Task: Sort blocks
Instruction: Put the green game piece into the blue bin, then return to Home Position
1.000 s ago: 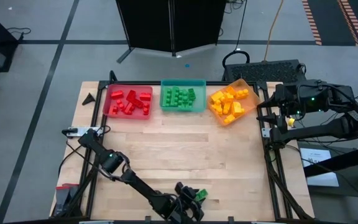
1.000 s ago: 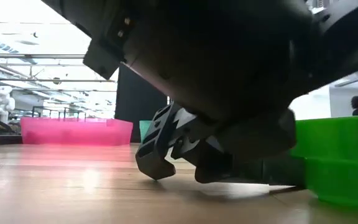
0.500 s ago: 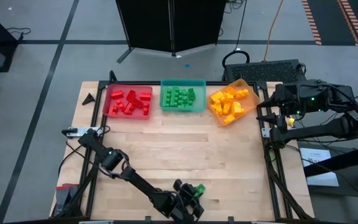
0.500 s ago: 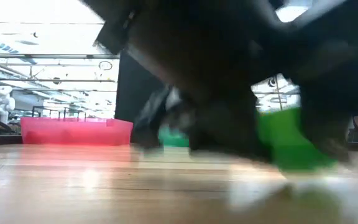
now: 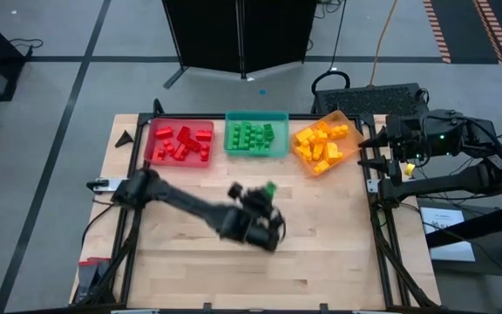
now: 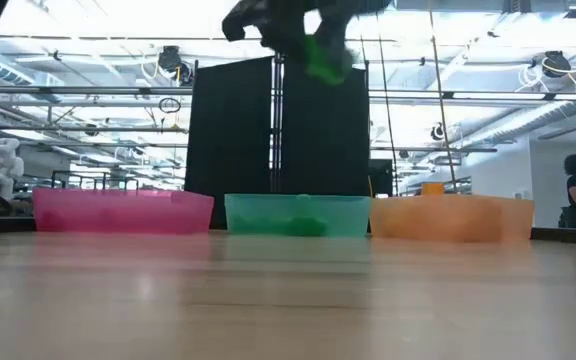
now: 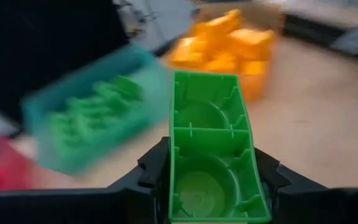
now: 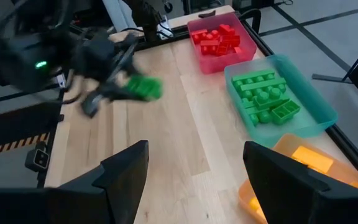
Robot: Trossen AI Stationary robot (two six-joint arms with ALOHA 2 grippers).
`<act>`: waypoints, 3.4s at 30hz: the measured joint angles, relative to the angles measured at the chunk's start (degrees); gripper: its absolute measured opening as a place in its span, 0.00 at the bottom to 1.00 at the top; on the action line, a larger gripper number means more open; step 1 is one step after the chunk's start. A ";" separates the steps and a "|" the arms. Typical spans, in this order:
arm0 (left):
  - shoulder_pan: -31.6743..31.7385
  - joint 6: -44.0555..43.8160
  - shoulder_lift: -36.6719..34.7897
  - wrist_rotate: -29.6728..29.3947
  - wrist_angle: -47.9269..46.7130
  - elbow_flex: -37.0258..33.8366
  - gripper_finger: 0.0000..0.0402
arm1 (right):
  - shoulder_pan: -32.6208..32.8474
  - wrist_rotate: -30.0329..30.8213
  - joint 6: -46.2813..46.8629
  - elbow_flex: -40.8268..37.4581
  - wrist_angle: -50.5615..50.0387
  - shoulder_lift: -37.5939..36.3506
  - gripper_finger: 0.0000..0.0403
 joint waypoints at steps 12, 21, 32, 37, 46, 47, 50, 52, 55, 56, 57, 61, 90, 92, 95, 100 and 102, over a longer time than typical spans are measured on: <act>20.77 30.34 -2.95 9.25 14.19 -2.14 0.33 | 0.00 0.21 -1.64 0.00 0.14 0.00 0.64; 28.82 33.26 -2.93 23.16 46.00 -16.92 0.33 | 0.02 0.23 -3.42 0.00 0.10 0.01 0.64; 31.95 24.61 -2.93 25.37 72.40 -27.43 0.33 | 0.02 0.20 -7.04 0.00 0.05 0.01 0.64; 32.12 24.68 -2.93 25.04 70.55 -27.43 0.33 | 0.02 0.20 -8.50 0.00 0.07 0.02 0.64; 32.66 24.59 -2.97 24.80 68.09 -27.41 0.70 | 0.00 0.20 -8.96 0.00 0.05 0.00 0.64; 32.77 24.58 -2.97 24.81 68.02 -27.41 0.75 | 0.02 0.20 -8.96 0.00 0.05 0.02 0.64; 32.96 23.67 -2.97 24.89 67.95 -27.41 0.82 | 0.01 0.19 -8.96 0.00 -0.34 0.01 0.64; 32.96 21.34 -3.00 27.06 68.00 -27.32 0.83 | 0.01 0.17 -8.96 0.00 -0.92 0.02 0.64; 32.92 16.73 -5.04 35.94 67.82 -27.26 0.84 | 0.02 0.15 -8.96 0.00 -0.95 -0.40 0.64; 32.81 15.40 -6.30 39.12 68.38 -27.19 0.84 | 0.00 0.15 -8.94 0.00 -0.51 -0.76 0.64; 32.78 14.75 -7.85 42.11 68.35 -27.17 0.84 | 0.00 0.15 -8.96 0.00 0.12 -1.48 0.64; 32.40 22.71 -16.31 51.20 67.41 -27.17 0.84 | 0.01 0.15 -10.66 -0.02 3.01 -6.09 0.64; -2.62 46.63 -89.37 23.35 41.07 -56.91 0.84 | -6.03 -5.94 0.56 -15.65 9.33 -42.10 0.64; -4.26 45.86 -93.09 22.65 43.95 -62.34 0.84 | -6.97 -10.06 0.81 -20.33 14.11 -42.24 0.64; -6.10 45.22 -98.81 22.86 46.38 -69.66 0.84 | -7.87 -13.99 1.67 -27.25 21.63 -42.56 0.64; -8.23 44.09 -108.81 23.18 48.66 -78.68 0.84 | -8.22 -15.52 5.12 -38.68 35.04 -42.58 0.64; -8.77 44.11 -112.64 23.17 49.96 -81.35 0.84 | -8.21 -17.49 6.01 -42.79 40.64 -42.60 0.64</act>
